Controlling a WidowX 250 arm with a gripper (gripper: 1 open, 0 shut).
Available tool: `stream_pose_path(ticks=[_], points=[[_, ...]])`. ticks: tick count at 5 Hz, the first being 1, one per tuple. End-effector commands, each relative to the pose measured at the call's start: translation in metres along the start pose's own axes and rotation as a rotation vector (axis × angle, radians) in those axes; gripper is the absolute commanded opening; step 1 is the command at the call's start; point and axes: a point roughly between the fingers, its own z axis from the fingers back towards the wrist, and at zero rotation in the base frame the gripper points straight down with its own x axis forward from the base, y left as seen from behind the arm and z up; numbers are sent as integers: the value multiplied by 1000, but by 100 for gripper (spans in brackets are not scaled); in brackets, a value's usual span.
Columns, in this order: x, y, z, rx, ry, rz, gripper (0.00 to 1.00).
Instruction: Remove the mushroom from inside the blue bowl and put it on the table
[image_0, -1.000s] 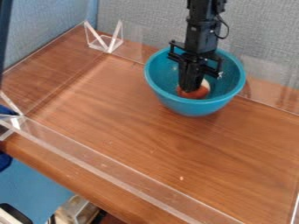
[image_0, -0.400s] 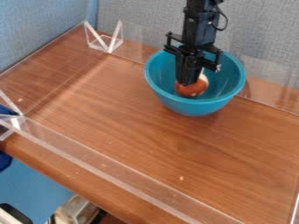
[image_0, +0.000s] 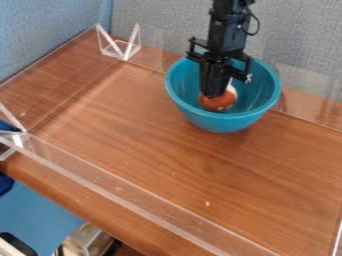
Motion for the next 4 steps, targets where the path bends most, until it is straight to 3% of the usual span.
stream_pose_path(ticks=[1,4], points=[[-6,3,36,29,-90,29,0],[-11,3,43,35,-93,42,0]])
